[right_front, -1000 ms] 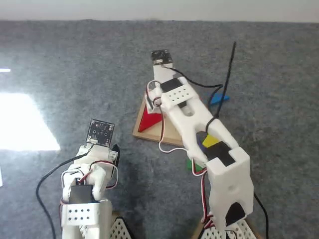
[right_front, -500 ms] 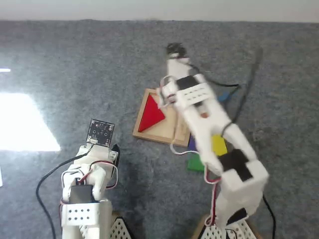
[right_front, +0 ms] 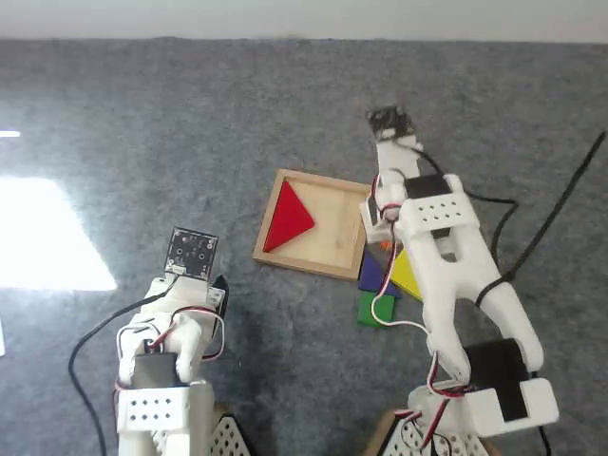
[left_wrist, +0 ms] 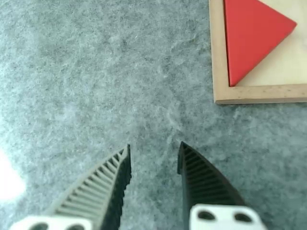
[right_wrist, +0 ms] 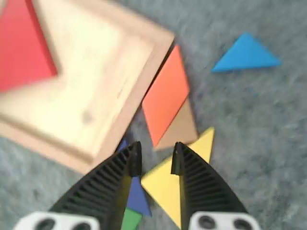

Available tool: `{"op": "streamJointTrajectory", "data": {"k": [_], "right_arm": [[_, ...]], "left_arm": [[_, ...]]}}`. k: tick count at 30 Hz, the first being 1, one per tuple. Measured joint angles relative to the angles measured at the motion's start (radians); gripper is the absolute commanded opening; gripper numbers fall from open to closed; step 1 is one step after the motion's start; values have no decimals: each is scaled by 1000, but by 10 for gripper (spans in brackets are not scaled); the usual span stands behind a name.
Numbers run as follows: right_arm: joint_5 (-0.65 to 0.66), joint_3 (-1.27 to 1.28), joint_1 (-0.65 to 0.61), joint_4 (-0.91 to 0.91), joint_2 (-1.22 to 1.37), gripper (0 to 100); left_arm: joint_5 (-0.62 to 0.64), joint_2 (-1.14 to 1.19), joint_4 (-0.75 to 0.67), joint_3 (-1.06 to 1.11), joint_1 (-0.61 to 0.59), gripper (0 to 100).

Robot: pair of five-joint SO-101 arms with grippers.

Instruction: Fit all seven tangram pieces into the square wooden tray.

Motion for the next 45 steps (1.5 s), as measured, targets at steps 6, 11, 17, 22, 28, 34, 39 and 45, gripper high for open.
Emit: {"op": "streamJointTrajectory", "data": {"k": [6,11,17,22,28,34,39,45], "right_arm": [[146,218,12,-74,-8,112],[147,381,66,-149,-163,116],[132,523,92,-133,-463,157],[98,534,91,-130,-517,302],[95,534,94,-135,-497,293],[95,413,91,-135,-270,287],[94,318,51,-135,-98,288],[92,295,20,-137,-29,288]], "left_arm": [[0,0,0,0,0,152],[0,0,0,0,0,152],[0,0,0,0,0,152],[0,0,0,0,0,152],[0,0,0,0,0,152],[0,0,0,0,0,152],[0,0,0,0,0,152],[0,0,0,0,0,152]]}}
